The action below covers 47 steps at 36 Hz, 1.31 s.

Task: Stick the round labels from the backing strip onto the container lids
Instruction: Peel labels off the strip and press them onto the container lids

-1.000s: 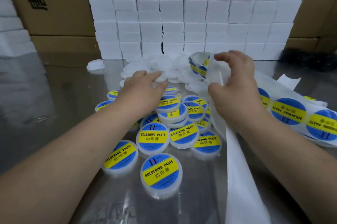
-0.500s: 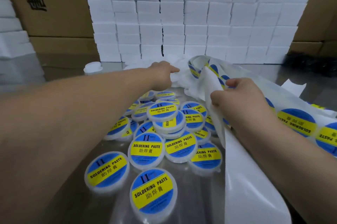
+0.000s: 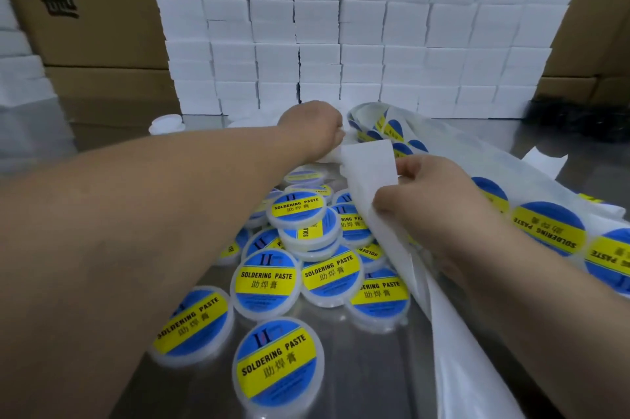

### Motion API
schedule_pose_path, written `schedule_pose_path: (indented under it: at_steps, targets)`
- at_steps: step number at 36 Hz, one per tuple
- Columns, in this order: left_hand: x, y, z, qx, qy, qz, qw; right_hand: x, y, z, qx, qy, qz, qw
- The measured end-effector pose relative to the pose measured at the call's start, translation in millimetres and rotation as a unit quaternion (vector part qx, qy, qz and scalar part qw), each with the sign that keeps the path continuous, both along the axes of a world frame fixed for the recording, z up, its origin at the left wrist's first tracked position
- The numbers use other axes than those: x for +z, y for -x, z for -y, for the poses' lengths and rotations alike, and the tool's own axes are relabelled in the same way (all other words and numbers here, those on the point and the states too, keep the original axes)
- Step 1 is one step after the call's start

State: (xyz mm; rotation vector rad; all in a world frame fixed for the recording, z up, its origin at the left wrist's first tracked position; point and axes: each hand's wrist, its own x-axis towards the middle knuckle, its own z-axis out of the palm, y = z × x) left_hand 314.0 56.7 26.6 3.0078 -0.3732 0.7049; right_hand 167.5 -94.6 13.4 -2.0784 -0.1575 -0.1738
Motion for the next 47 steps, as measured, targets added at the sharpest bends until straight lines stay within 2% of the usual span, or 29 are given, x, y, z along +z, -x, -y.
schedule_pose_path:
  at_steps: [2,4,7,9,11,13,15,16,17,19,21,23,24,26,30,33,37,38,42,47]
  targets:
    - [5.8,6.3,-3.3,0.032,0.044,0.034,0.998,0.9,0.7,0.4,-0.013,-0.008,0.005,1.0]
    - [11.0,13.1,-9.1,0.059,0.149,0.051,0.986,0.3,1.2,0.6,-0.018,-0.006,0.016,1.0]
    - [22.8,29.3,-15.0,0.075,0.349,0.058,0.932,1.6,2.2,0.1,-0.012,-0.011,0.012,1.0]
    - [31.2,42.3,-14.8,0.044,0.508,0.049,0.859,3.0,2.9,-1.0,0.004,-0.028,-0.002,1.0]
    - [39.9,58.5,-11.5,-0.003,0.665,0.029,0.747,4.3,2.8,-2.4,0.019,-0.045,-0.016,0.999]
    - [46.7,77.3,-8.8,-0.03,0.755,0.008,0.654,5.4,3.1,-3.1,0.039,-0.075,-0.033,0.996]
    - [49.9,94.5,-6.5,-0.051,0.795,-0.004,0.605,6.4,3.2,-3.5,0.066,-0.099,-0.045,0.992]
    - [50.0,103.3,-4.7,-0.059,0.8,-0.009,0.597,7.1,2.8,-4.4,0.08,-0.103,-0.046,0.99]
    - [49.0,111.3,-3.3,-0.063,0.797,-0.011,0.601,7.6,2.9,-5.1,0.092,-0.103,-0.044,0.989]
    - [42.5,123.7,-1.6,-0.05,0.768,0.0,0.639,8.6,4.1,-6.0,0.103,-0.095,-0.038,0.989]
    - [33.1,134.5,-2.8,-0.027,0.704,0.038,0.709,8.2,4.9,-5.6,0.115,-0.091,-0.031,0.989]
    - [22.1,144.1,-5.7,0.009,0.579,0.088,0.81,7.6,6.0,-4.6,0.133,-0.095,-0.027,0.986]
    - [16.1,148.3,-6.4,0.022,0.518,0.103,0.849,7.7,6.9,-4.5,0.142,-0.096,-0.023,0.985]
    - [6.3,156.0,-4.9,0.018,0.453,0.112,0.884,8.5,7.2,-4.5,0.162,-0.095,-0.015,0.982]
    - [-0.4,162.8,4.9,-0.036,0.406,0.098,0.908,10.2,11.0,-3.4,0.223,-0.102,-0.012,0.969]
    - [-2.3,166.0,10.8,-0.087,0.342,0.087,0.932,11.1,13.6,-4.5,0.279,-0.199,-0.041,0.939]
    - [-4.7,171.7,11.5,-0.139,0.299,0.084,0.94,13.8,11.9,-5.0,0.298,-0.356,-0.151,0.873]
    - [-5.3,173.4,11.5,-0.145,0.288,0.087,0.942,12.7,8.5,-3.5,0.29,-0.357,-0.158,0.874]
    - [-6.5,179.9,11.9,-0.193,0.266,0.061,0.942,8.0,-0.3,-2.0,0.148,-0.283,-0.127,0.939]
    - [-9.2,182.6,10.6,-0.249,0.255,0.018,0.934,6.8,-1.8,-2.6,0.086,-0.267,-0.115,0.953]
